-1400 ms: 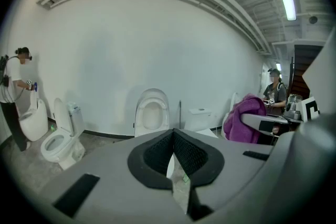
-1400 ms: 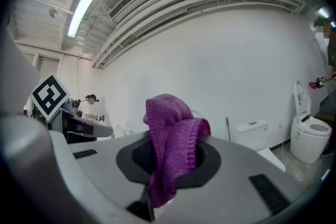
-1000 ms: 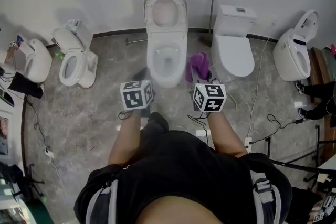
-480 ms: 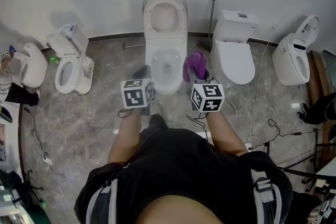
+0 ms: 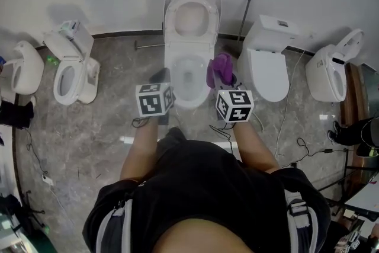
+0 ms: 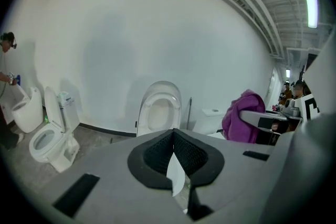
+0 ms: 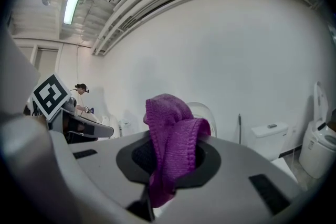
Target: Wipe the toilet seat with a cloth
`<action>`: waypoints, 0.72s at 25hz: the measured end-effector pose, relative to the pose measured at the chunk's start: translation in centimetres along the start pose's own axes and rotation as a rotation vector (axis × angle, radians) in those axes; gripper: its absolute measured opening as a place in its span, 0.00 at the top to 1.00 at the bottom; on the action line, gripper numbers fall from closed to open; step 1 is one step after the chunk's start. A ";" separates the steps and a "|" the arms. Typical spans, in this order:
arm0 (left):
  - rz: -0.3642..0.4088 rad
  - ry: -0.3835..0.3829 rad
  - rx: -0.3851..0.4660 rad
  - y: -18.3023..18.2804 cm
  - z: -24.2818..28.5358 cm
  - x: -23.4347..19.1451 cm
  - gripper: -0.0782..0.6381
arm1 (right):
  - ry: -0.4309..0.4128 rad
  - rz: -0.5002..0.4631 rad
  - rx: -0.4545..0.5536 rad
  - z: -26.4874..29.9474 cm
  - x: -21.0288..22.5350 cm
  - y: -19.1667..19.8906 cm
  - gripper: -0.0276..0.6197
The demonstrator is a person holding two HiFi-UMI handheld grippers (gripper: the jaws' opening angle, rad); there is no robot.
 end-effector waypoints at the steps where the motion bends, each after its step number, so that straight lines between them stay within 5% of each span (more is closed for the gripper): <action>1: -0.001 0.006 -0.001 -0.5 0.8 -1.1 0.88 | 0.005 -0.004 -0.008 1.3 -0.3 -0.2 0.87; 12: -0.007 0.086 0.007 -5.5 8.8 -13.3 0.88 | 0.079 -0.030 -0.041 14.5 -4.3 -2.7 0.87; 18: -0.009 0.148 -0.011 -5.6 12.0 -15.8 0.88 | 0.141 -0.040 -0.089 16.9 -5.1 -1.9 0.87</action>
Point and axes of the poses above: the fingertips, and each gripper's own axes: z forward along the fingers, x to its right, y out of its underside, the point moved 3 cm from there along -z, backward along the fingers, and after that the axes turned 9 degrees about z, right-handed, at the moved point
